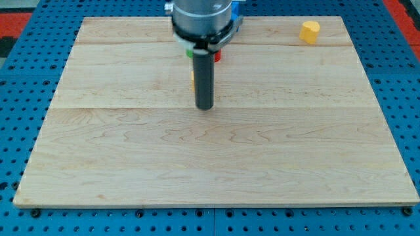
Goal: Move the yellow hexagon into the yellow heart
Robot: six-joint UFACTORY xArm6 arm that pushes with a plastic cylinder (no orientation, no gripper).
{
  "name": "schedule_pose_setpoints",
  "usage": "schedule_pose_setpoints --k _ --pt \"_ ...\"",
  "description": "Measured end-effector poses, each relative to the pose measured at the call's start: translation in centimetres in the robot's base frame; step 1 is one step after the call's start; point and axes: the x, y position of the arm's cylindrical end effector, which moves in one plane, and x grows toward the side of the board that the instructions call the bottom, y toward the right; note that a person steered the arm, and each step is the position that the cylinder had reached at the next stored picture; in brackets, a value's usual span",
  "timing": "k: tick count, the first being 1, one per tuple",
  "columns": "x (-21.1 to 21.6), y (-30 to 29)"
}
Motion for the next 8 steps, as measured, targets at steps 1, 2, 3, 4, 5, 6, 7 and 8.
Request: schedule_pose_setpoints --k 1,2,3,4,5,6,7,8 --pt "-4.3 -3.8" --pt "-8.2 2.9" --pt "-10.3 11.7" --pt "-12.7 15.3" --pt "-15.1 16.6" --pt "-17.9 16.6" --pt "-18.3 17.6" --pt "-17.2 15.7"
